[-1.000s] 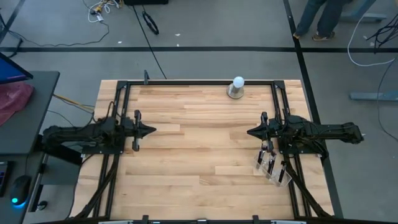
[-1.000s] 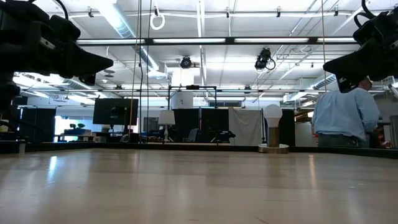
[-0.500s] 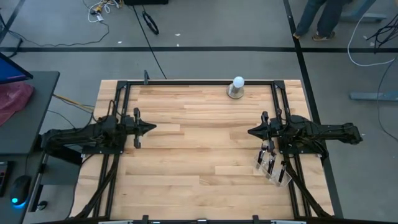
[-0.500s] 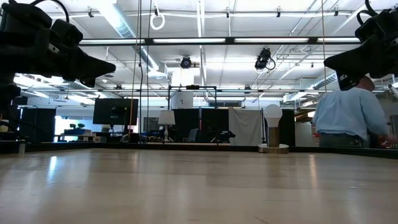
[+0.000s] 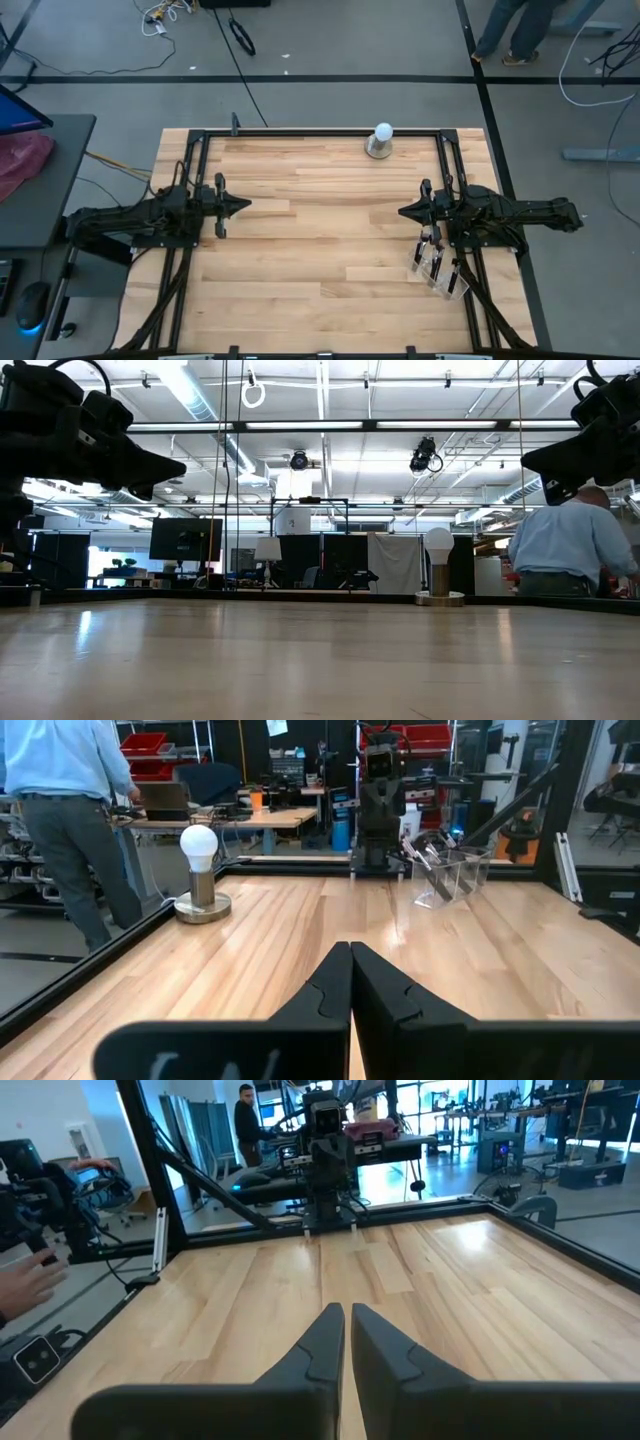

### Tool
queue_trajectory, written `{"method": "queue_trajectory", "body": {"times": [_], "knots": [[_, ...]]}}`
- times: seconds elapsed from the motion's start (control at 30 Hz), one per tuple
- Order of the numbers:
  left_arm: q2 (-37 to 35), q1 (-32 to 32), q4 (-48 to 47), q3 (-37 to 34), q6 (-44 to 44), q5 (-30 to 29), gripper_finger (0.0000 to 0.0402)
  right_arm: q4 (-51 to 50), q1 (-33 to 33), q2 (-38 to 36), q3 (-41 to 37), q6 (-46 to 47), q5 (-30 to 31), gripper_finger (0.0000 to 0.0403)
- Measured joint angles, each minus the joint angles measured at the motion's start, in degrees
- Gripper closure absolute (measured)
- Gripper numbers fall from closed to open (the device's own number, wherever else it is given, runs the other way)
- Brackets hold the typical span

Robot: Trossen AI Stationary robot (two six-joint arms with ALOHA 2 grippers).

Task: Put items in baskets/containers
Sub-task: Return to Home Position

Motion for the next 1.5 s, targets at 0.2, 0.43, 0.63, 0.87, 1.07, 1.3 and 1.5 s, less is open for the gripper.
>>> {"method": "queue_trajectory", "body": {"times": [0.2,0.43,0.63,0.87,1.07,1.3,1.5], "knots": [[-2.93,0.02,-0.20,-0.02,-2.86,0.20,0.0397,-0.03,0.01,0.00,0.00,0.00,0.00,0.0376],[-2.89,0.02,-1.15,0.02,-2.19,1.27,0.0397,-0.01,0.00,0.00,0.00,0.00,0.00,0.0376],[-2.87,-0.11,-1.23,0.02,0.09,0.93,0.0396,-0.01,0.00,0.00,0.00,0.00,-0.01,0.0376],[-2.65,-0.83,0.26,-0.04,0.26,0.13,0.0396,0.01,0.01,0.00,0.00,0.00,0.00,0.0376],[-2.54,-0.81,0.48,-0.04,0.26,0.11,0.0396,0.01,0.01,0.00,0.00,-0.02,-0.02,0.0376],[-2.54,-0.81,0.68,-0.04,0.26,-0.02,0.0396,0.01,0.01,0.00,0.00,-0.01,0.00,0.0376],[-2.54,-0.81,0.71,-0.04,0.26,-0.01,0.0396,0.01,0.01,0.00,0.00,-0.01,-0.01,0.0376]]}}
